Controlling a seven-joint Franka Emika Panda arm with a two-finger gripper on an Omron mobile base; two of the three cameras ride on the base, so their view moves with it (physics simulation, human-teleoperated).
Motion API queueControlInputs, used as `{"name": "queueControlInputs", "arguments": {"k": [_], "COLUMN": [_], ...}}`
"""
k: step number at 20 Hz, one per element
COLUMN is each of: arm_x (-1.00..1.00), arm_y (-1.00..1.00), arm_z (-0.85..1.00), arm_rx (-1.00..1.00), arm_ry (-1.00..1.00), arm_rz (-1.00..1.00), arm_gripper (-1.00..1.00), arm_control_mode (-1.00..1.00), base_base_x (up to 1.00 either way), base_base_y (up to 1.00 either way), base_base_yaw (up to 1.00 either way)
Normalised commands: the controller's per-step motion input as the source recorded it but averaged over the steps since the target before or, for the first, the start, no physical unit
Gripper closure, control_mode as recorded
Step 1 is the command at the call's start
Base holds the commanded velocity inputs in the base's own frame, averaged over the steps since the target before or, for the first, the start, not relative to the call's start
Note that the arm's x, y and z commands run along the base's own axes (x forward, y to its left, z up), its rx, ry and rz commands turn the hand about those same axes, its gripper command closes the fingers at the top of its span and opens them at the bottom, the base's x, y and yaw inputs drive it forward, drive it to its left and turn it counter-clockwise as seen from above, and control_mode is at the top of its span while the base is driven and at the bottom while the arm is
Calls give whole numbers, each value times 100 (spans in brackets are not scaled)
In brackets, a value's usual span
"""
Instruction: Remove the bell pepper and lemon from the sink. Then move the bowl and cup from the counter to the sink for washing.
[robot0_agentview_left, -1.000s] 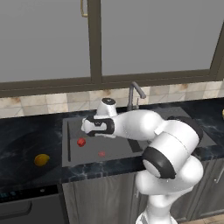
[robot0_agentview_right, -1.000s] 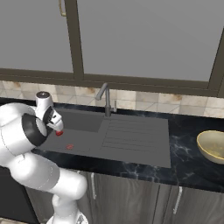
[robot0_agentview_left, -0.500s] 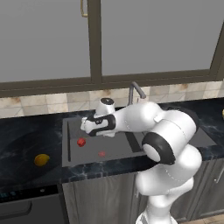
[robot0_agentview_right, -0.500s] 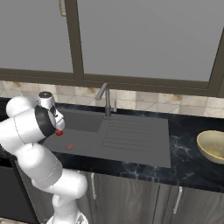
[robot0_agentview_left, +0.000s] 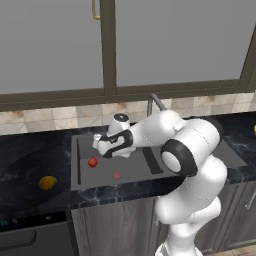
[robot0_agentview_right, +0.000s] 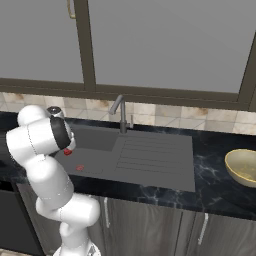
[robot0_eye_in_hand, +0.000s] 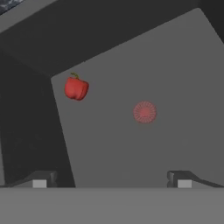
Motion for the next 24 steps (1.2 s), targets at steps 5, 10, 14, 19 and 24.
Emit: {"name": "queueControlInputs", "arguments": {"k": [5, 10, 14, 19, 24], "arm_x": [18, 20, 21, 25, 27], "arm_y": [7, 8, 10, 12, 12], "arm_z": [-12, -12, -15, -15, -14], "arm_rx": [0, 0, 0, 0, 0], "arm_ry": [0, 0, 0, 0, 0], "arm_rz": [-13, -7, -1, 0, 0], "arm_gripper": [-100, -100, -100, -100, -100], "arm_control_mode": [-100, -100, -100, -100, -100], "base_base_x": [0, 0, 0, 0, 0], "base_base_y": [0, 0, 0, 0, 0], "base_base_yaw": [0, 0, 0, 0, 0]}}
